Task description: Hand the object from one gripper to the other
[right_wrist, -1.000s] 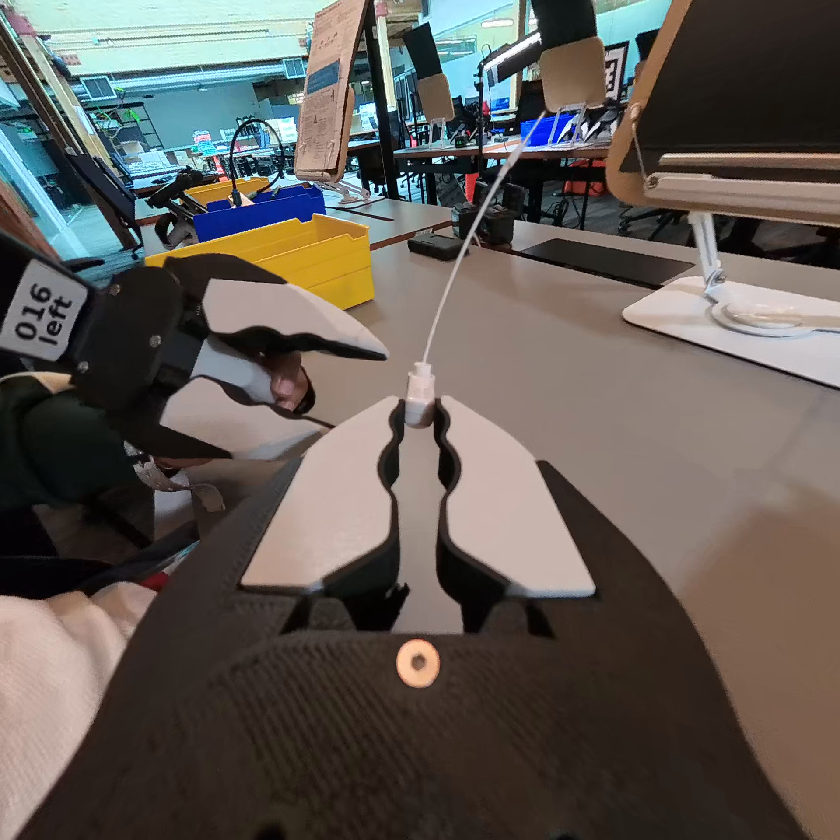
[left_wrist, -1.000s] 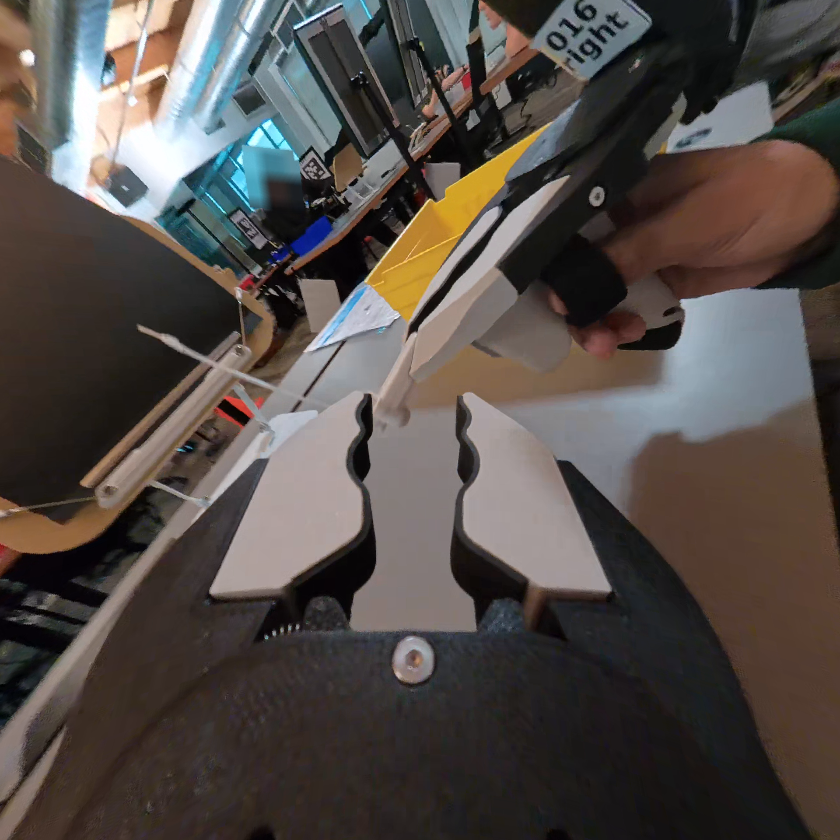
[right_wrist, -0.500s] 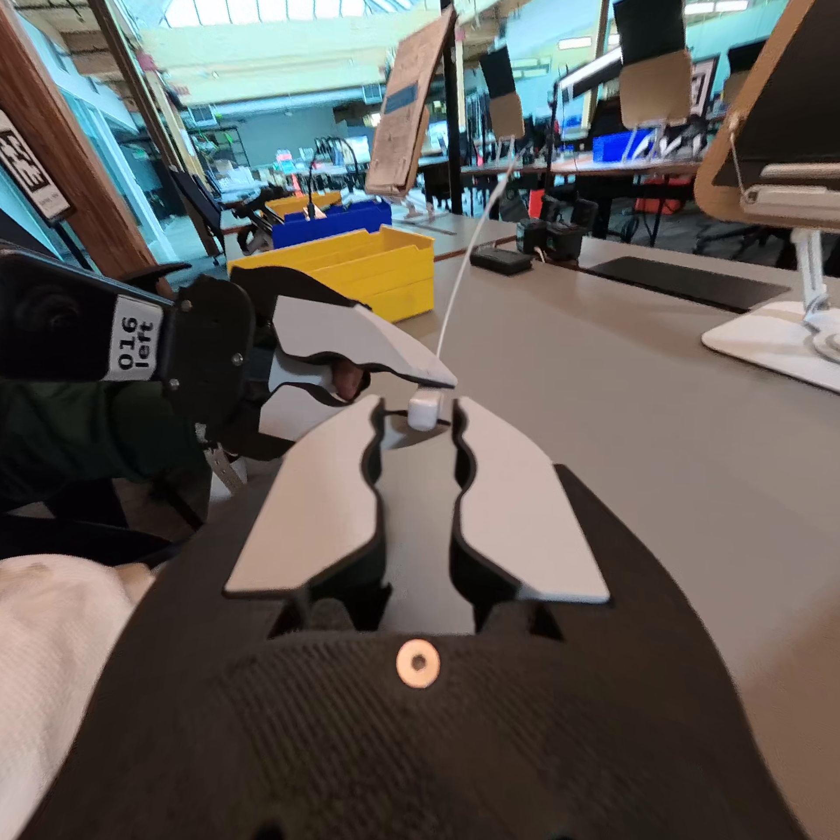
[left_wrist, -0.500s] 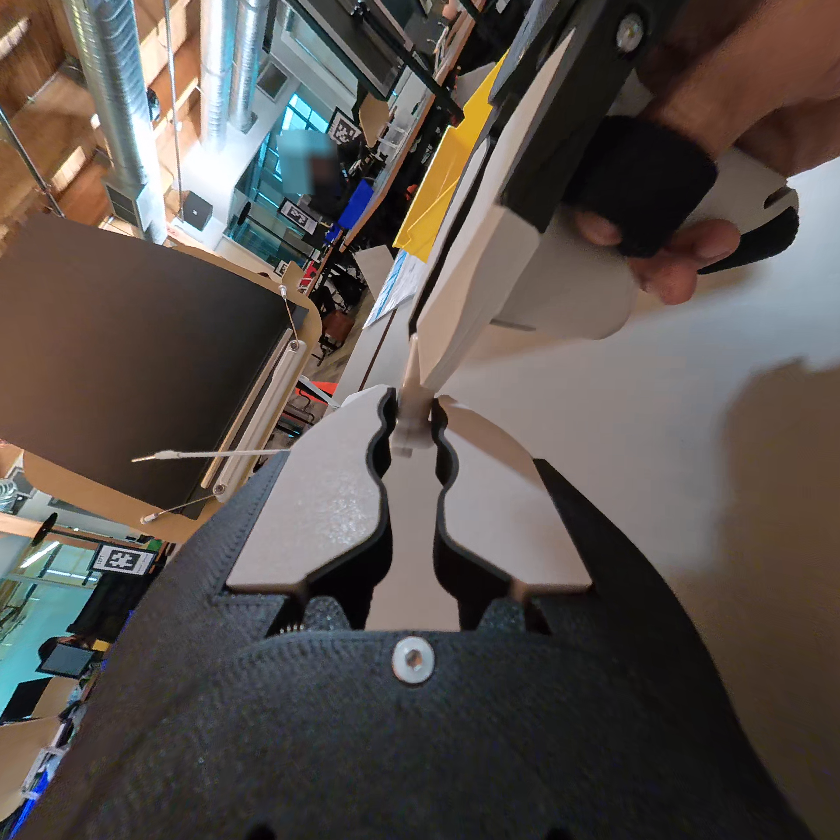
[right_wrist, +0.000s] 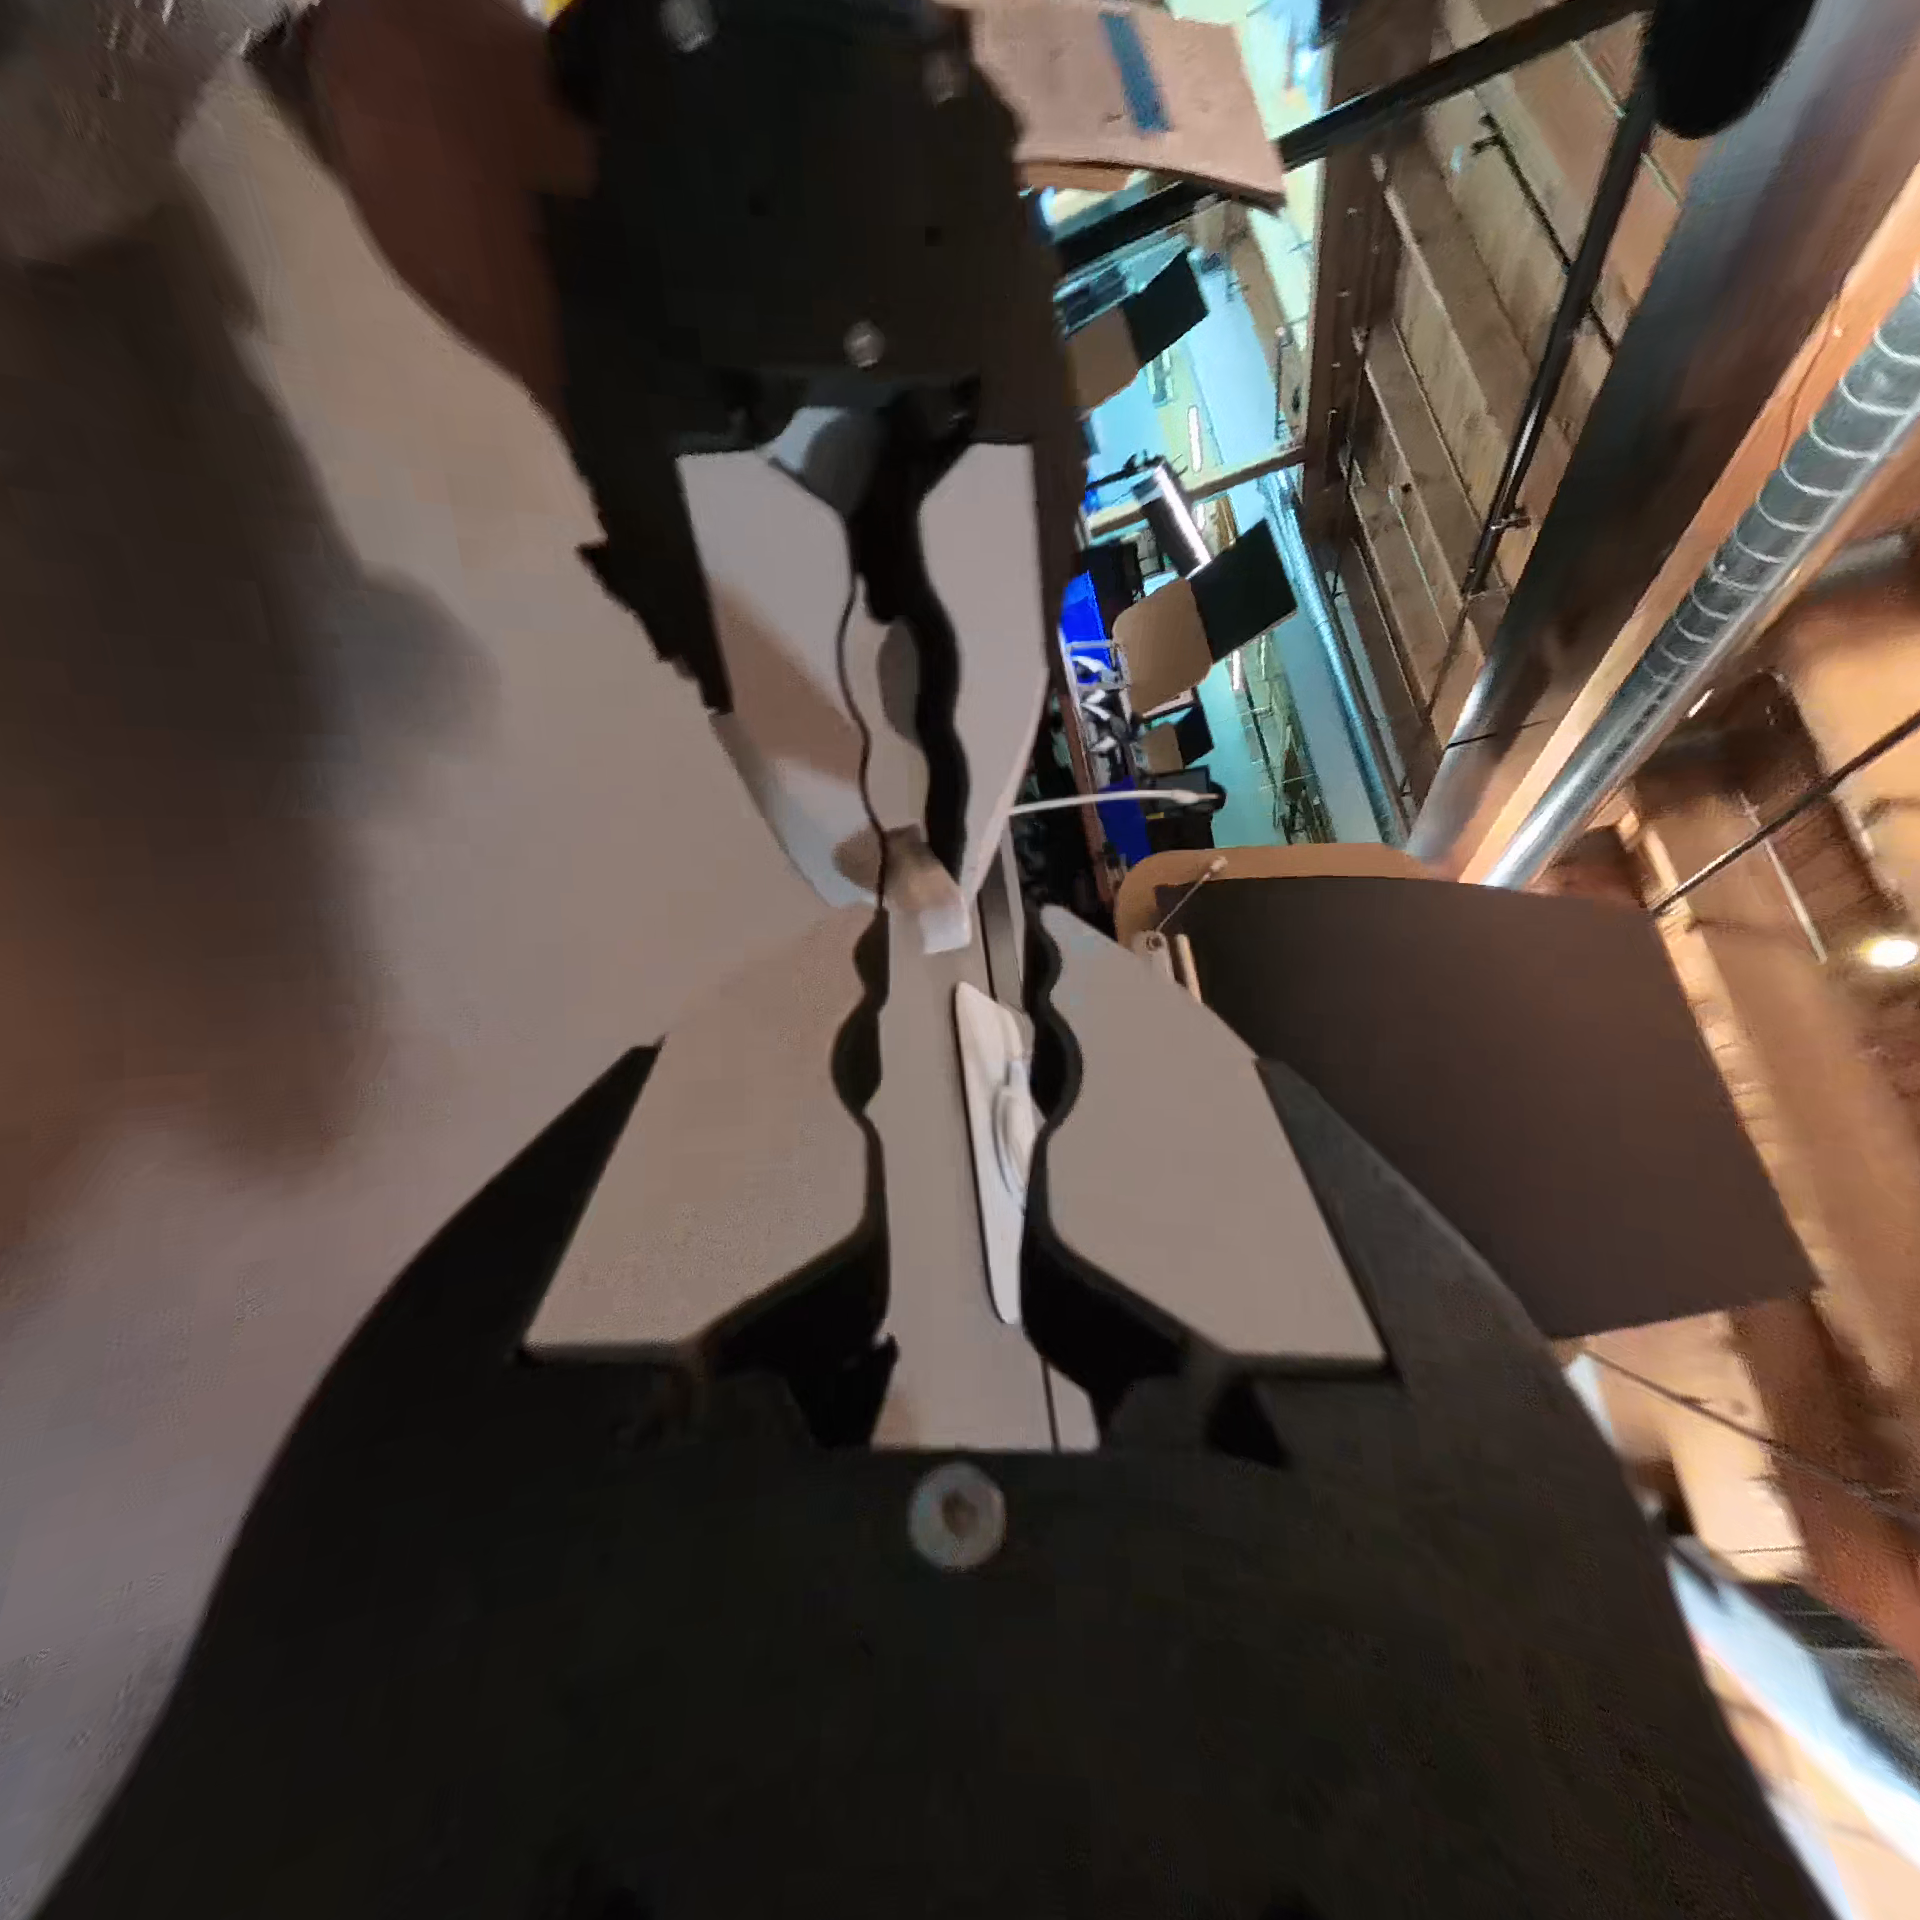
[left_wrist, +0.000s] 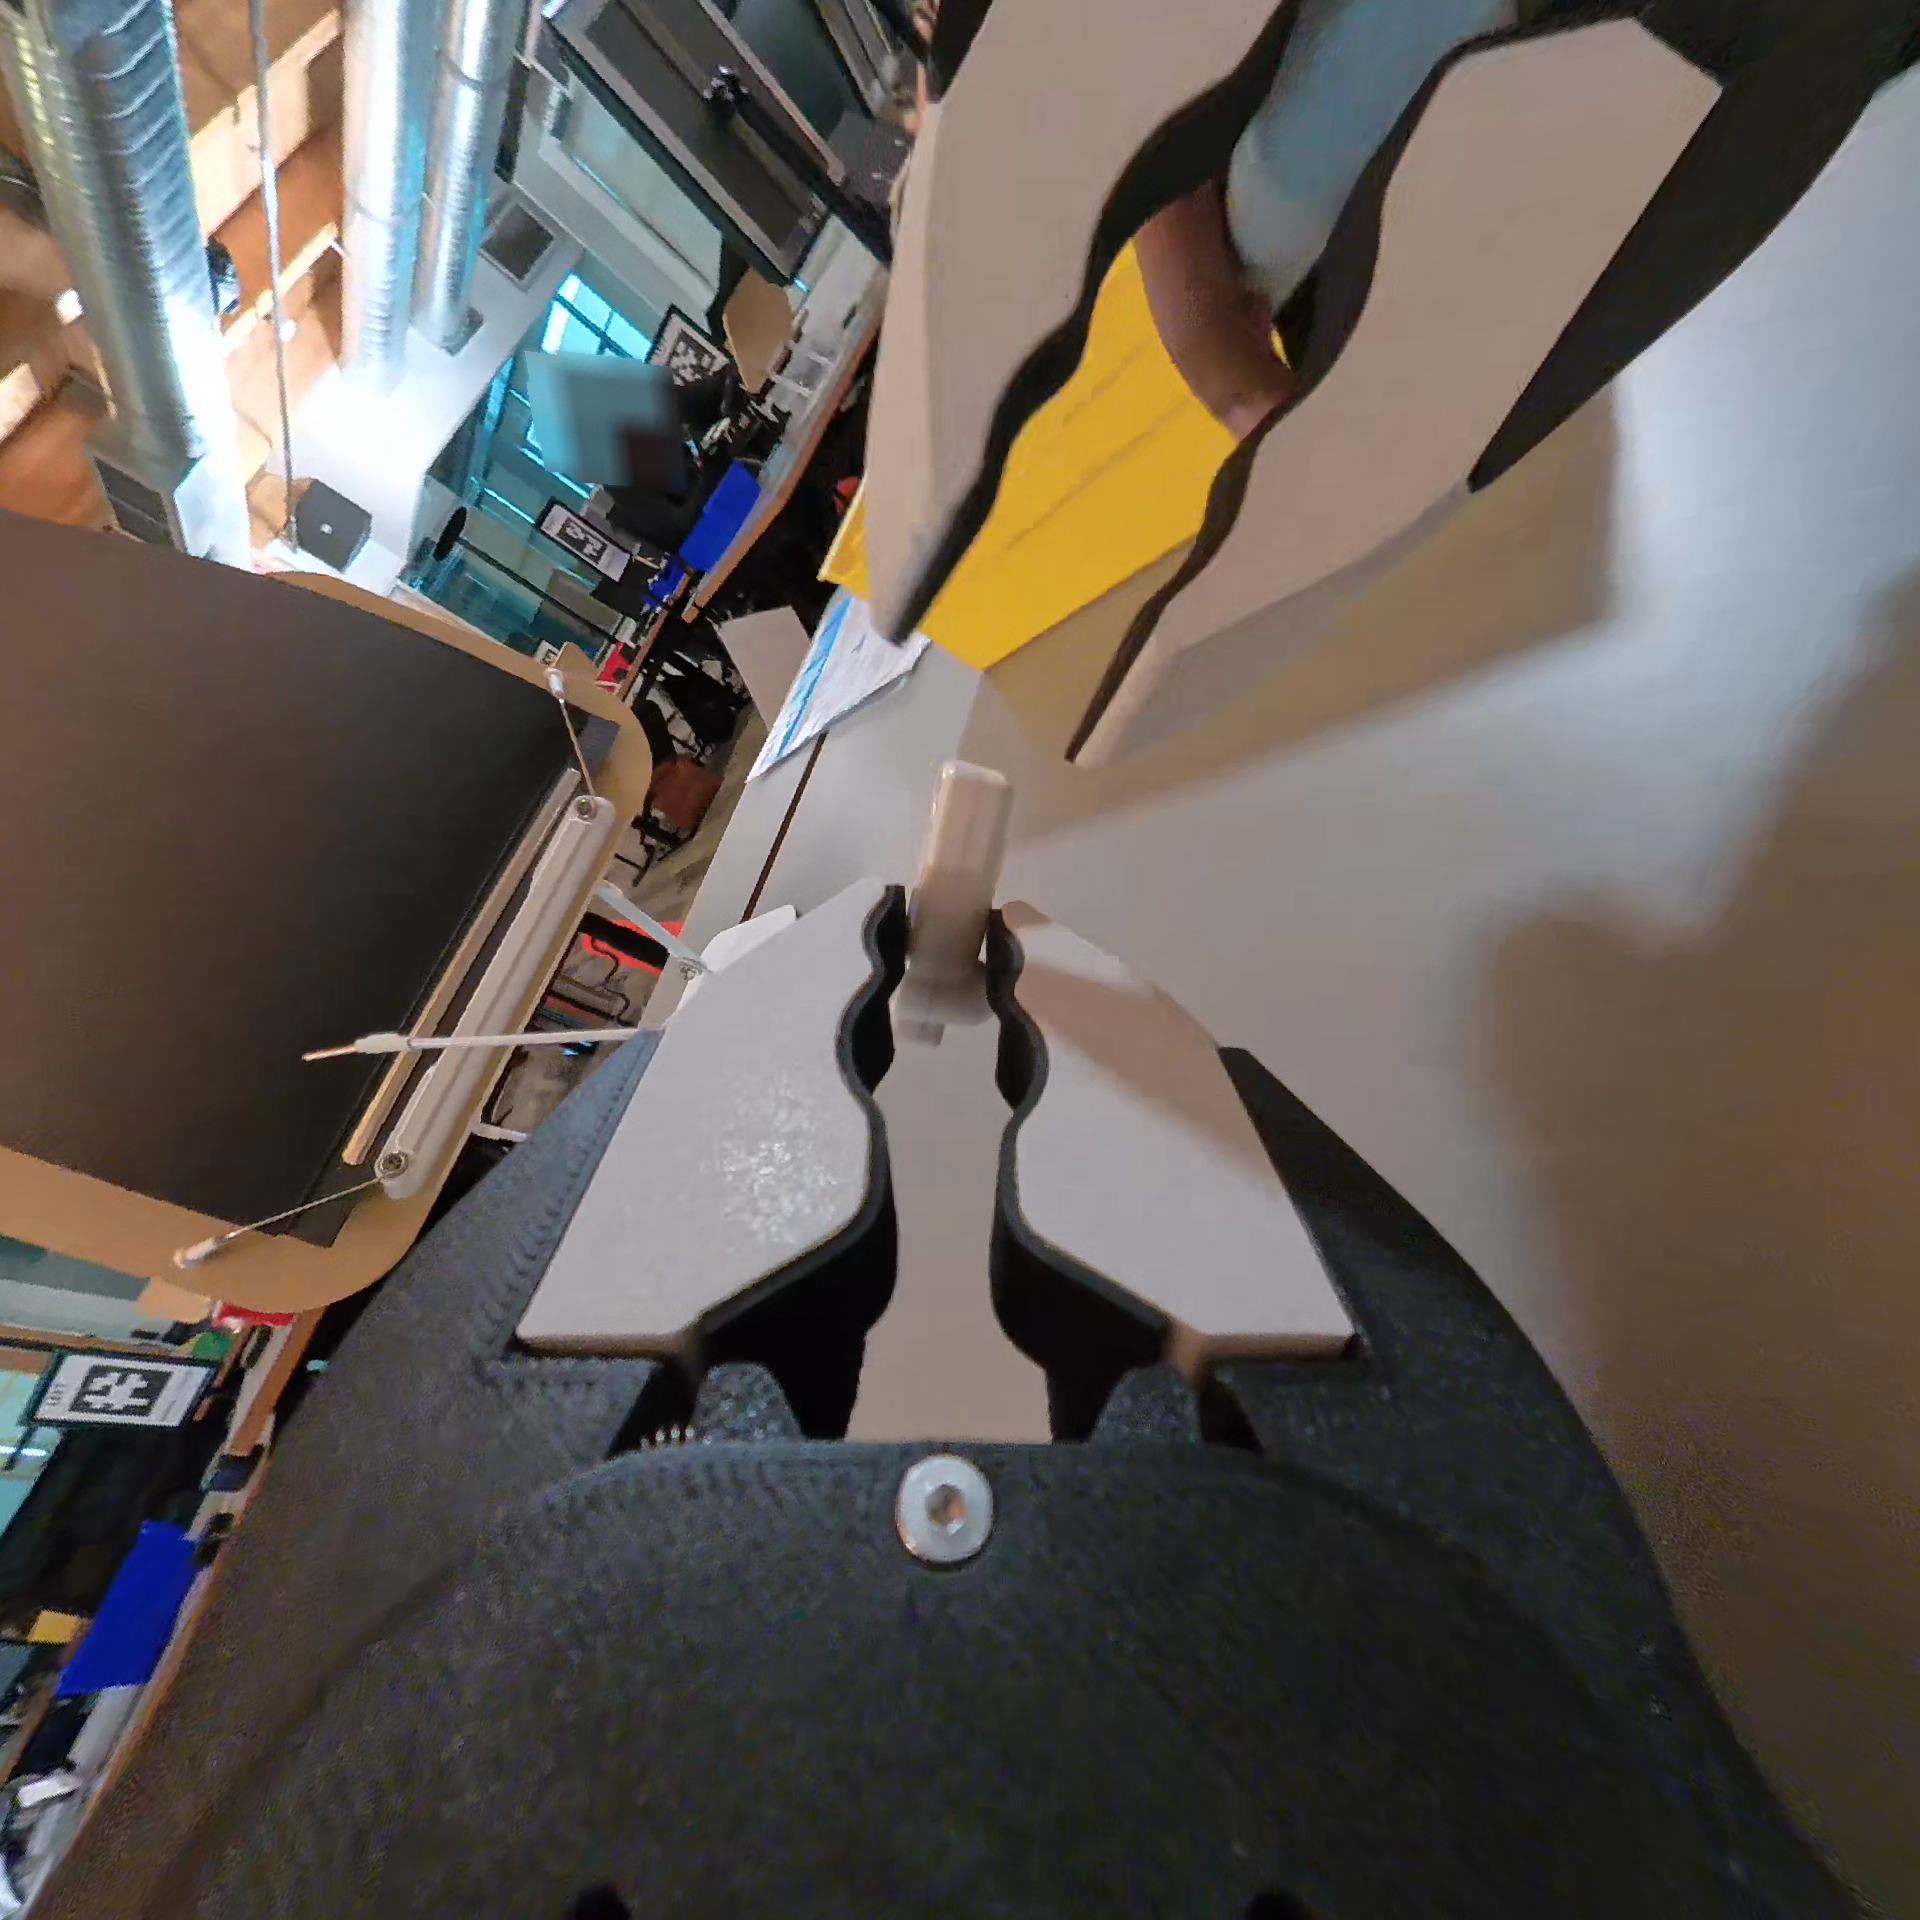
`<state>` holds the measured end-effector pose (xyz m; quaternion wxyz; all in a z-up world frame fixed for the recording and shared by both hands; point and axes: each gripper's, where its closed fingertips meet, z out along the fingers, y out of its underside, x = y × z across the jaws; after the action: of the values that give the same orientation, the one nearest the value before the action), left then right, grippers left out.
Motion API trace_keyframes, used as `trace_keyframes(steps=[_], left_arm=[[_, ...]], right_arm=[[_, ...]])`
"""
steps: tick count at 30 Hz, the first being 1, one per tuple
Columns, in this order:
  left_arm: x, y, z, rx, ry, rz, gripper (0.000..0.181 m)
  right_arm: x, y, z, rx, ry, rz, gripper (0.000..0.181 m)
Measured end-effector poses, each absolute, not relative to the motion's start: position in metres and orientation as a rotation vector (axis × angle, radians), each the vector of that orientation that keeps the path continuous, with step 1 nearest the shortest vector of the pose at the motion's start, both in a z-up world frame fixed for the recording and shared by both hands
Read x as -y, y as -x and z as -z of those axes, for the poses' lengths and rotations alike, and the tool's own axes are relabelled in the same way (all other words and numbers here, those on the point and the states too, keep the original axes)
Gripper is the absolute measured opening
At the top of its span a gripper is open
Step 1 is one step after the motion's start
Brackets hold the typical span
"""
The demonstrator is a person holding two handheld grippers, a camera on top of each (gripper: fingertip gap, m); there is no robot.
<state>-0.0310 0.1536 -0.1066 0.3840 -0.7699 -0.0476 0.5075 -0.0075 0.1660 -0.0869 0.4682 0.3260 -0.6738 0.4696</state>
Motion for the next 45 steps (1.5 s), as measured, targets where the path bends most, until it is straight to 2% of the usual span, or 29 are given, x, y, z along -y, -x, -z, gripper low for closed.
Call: trace_keyframes(steps=[5,7,14,17,20,26,31,34,38,45], left_arm=[[-0.160,0.029,0.115,0.066,2.015,-1.296,0.014],[-0.163,0.028,0.118,0.041,2.036,-1.306,0.013],[-0.164,0.029,0.122,0.037,2.041,-1.321,0.014],[-0.162,0.031,0.106,0.079,1.941,-1.370,0.049],[-0.155,0.033,0.095,0.125,1.865,-1.407,0.063],[-0.147,0.033,0.089,0.144,1.827,-1.411,0.044],[-0.149,0.030,0.084,0.157,1.773,-1.342,0.045],[-0.154,0.024,0.077,0.147,1.716,-1.273,0.044],[-0.163,0.018,0.084,0.176,1.701,-1.021,0.034],[-0.166,0.011,0.080,0.246,1.603,-0.706,0.021]], right_arm=[[-0.162,0.015,0.105,1.686,-0.830,-1.016,0.026],[-0.162,0.015,0.109,1.690,-0.844,-0.988,0.016],[-0.163,0.019,0.110,1.719,-0.813,-0.986,0.014],[-0.166,0.026,0.100,1.757,-0.706,-1.096,0.014],[-0.172,0.032,0.086,1.847,-0.541,-1.301,0.014],[-0.175,0.029,0.071,2.207,-0.108,-1.867,0.014],[-0.177,0.031,0.063,2.493,0.435,-2.419,0.014],[-0.178,0.029,0.072,2.706,0.728,-2.575,0.014],[-0.179,0.027,0.075,2.844,1.089,-2.780,0.014],[-0.176,0.017,0.079,2.975,1.180,-2.759,0.014]])
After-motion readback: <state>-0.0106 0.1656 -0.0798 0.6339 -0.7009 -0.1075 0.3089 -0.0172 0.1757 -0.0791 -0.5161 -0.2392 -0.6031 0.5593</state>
